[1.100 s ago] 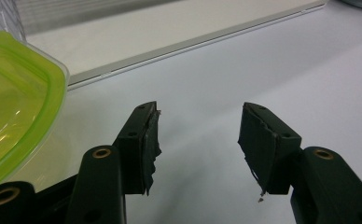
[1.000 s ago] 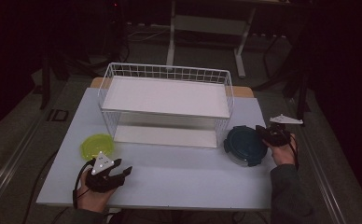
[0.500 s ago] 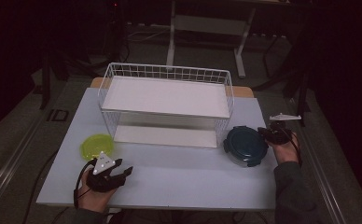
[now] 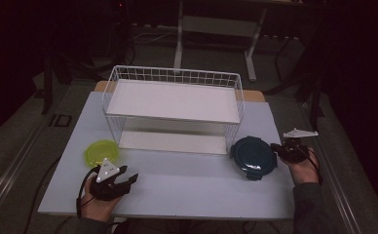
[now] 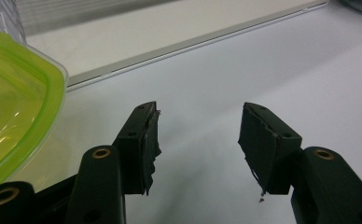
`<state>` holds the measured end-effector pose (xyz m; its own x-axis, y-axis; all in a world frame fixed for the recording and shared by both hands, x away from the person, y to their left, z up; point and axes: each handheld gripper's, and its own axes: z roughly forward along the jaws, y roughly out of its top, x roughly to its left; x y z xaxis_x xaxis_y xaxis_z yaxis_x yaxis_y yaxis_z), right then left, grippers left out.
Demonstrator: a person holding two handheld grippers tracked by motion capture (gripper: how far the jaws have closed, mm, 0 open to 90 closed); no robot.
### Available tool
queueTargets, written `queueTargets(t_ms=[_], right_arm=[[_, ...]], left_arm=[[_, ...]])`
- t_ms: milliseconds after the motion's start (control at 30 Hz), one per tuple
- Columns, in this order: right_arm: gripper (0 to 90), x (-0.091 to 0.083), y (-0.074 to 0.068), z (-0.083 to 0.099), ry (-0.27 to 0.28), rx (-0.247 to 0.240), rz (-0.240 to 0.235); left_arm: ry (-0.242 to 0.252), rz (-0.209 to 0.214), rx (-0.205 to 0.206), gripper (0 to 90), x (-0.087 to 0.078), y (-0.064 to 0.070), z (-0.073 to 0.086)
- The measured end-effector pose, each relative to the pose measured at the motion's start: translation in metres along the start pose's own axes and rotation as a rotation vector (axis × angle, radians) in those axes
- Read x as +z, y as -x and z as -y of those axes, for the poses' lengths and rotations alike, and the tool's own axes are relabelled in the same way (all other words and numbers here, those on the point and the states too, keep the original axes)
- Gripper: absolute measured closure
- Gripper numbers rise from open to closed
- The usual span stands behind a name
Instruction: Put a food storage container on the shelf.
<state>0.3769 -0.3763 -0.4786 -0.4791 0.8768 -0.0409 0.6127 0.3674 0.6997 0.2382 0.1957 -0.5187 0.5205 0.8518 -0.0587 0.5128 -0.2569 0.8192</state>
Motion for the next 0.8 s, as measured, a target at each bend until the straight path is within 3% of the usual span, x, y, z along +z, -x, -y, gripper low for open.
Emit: queueTargets(t_ms=[133, 300, 467, 533, 600, 633, 700, 733, 800], right_arm=[[90.0, -0.015, -0.006, 0.018, 0.018, 0.031, -0.020], [90.0, -0.026, -0.013, 0.031, 0.023, 0.030, -0.041], [90.0, -0.039, -0.020, 0.037, 0.004, -0.033, -0.092], [90.0, -0.040, -0.021, 0.031, 0.020, -0.046, -0.077], [90.0, -0.035, -0.020, 0.018, 0.030, -0.060, -0.027], [90.0, -0.025, -0.018, 0.000, 0.058, -0.058, -0.018], [90.0, -0.021, -0.018, -0.006, 0.061, -0.057, -0.013], [90.0, -0.006, -0.015, -0.019, 0.060, -0.046, -0.023], [90.0, 0.001, -0.014, -0.024, 0.045, -0.044, -0.022]], left_arm=[[-0.001, 0.001, 0.002, 47.5, 0.000, 0.000, 0.000], [-0.005, 0.002, 0.007, 47.5, 0.001, 0.001, 0.000], [-0.006, 0.004, 0.007, 47.5, 0.003, 0.001, 0.000], [-0.007, 0.004, 0.007, 47.5, 0.003, 0.001, -0.001], [-0.006, 0.004, 0.009, 47.5, 0.004, 0.002, -0.001], [-0.005, 0.005, 0.012, 47.5, 0.004, 0.002, -0.001], [-0.004, 0.004, 0.014, 47.5, 0.003, 0.002, -0.002], [-0.005, 0.005, 0.014, 47.5, 0.003, 0.001, -0.002], [-0.005, 0.004, 0.012, 47.5, 0.003, 0.001, -0.002]])
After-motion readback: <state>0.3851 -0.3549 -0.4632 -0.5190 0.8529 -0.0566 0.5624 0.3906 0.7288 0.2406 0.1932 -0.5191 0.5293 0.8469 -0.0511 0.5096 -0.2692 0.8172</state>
